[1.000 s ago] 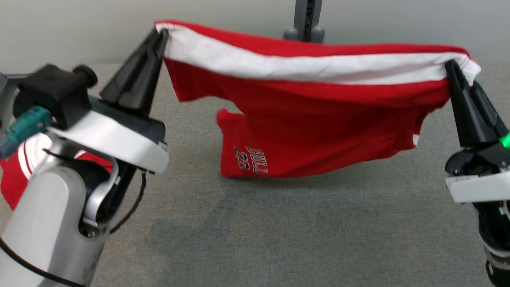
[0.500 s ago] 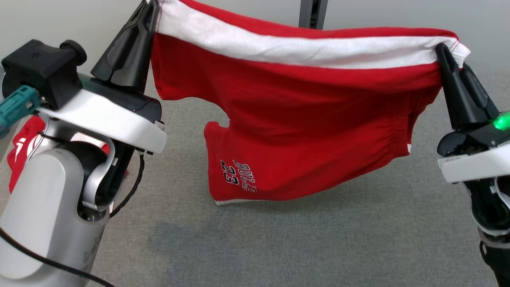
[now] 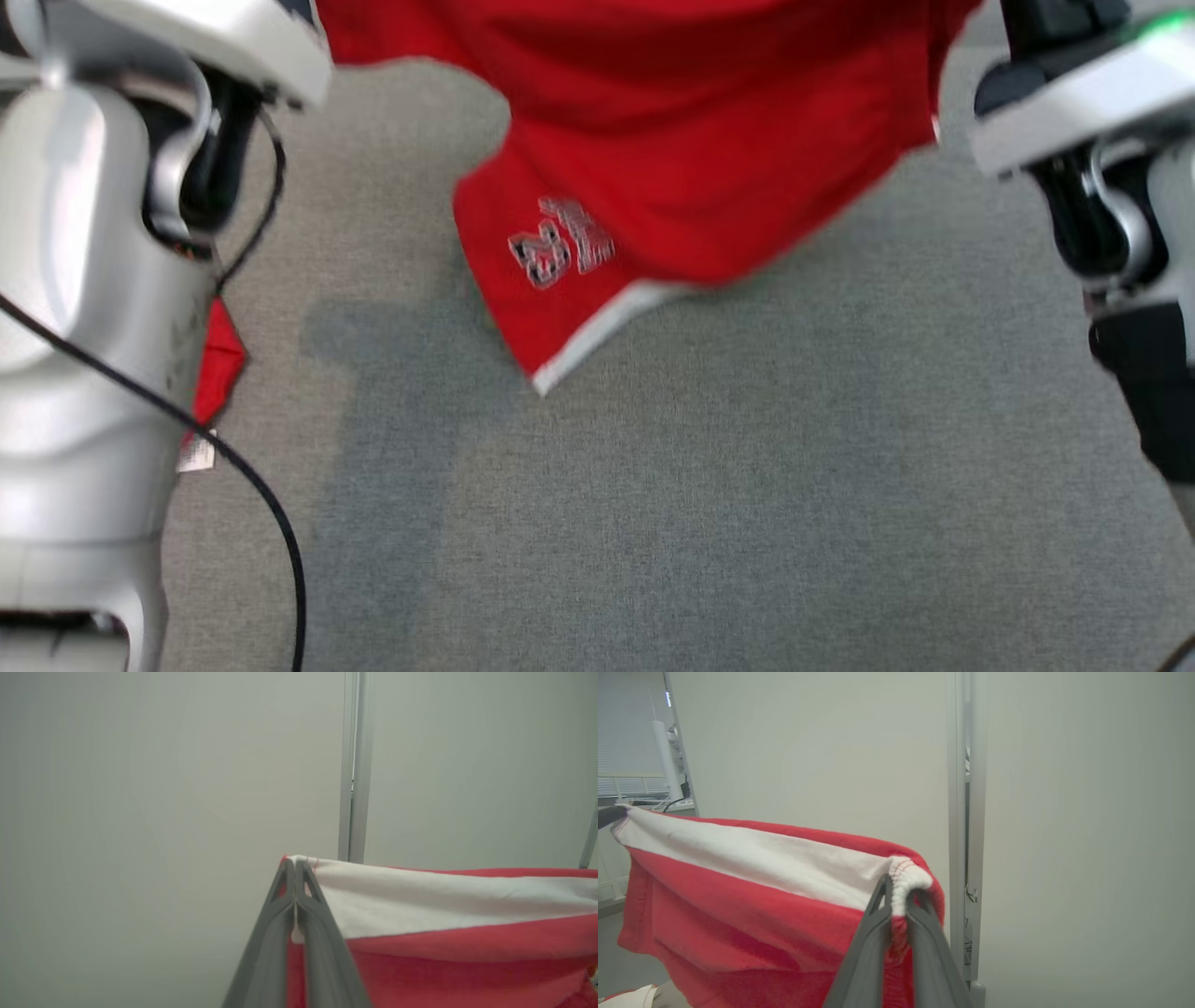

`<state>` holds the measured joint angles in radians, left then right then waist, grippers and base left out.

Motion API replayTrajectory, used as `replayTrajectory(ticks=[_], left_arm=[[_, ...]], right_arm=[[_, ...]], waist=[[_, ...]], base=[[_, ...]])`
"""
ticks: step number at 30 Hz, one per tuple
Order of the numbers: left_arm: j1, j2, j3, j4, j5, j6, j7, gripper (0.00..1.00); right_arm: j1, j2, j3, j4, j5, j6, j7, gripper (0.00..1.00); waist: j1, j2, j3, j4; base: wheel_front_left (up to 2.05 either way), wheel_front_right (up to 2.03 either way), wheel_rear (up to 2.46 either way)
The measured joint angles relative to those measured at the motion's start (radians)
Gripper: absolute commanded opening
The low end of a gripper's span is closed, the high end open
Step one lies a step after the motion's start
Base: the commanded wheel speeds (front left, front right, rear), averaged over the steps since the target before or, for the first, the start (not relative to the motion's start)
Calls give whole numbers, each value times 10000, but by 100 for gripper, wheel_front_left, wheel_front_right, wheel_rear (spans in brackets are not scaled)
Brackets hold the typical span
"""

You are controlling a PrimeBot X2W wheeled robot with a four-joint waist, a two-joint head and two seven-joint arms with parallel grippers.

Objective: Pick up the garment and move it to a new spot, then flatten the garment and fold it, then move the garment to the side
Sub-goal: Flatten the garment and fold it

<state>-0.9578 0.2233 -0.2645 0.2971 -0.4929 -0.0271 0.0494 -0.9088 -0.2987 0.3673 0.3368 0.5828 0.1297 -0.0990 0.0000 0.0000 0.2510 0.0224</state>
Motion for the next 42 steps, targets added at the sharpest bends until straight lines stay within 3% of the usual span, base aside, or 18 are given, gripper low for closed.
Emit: replayTrajectory(ticks=[9,17,24,31,42], left_arm=[[-3235,-343,-113,3661,604,-382,-2067,0],[-4511,-886,-232,5181,769,-688,-3043,0],[-2723,-1457,-100,5507,408,-895,-3093,0],[-789,-1674,71,5246,284,-963,-3095,0],[2788,-1726,128,3242,531,-997,-3097,0]], right_arm=[[-3709,556,1053,3795,-399,10,-1455,0],[-4926,752,1501,5202,-679,10,-1624,0],[-3680,711,2038,5409,-374,10,-1624,0],[-2264,761,2376,5244,378,10,-1626,0],[716,247,2987,3889,2079,10,-1628,0]], waist=[[0,0,1092,-11],[1,0,1914,311],[0,0,2581,532],[0,0,2543,455],[1,0,1746,410]], base=[[0,0,0],[0,0,0],[0,0,0],[0,0,0],[0,0,0]])
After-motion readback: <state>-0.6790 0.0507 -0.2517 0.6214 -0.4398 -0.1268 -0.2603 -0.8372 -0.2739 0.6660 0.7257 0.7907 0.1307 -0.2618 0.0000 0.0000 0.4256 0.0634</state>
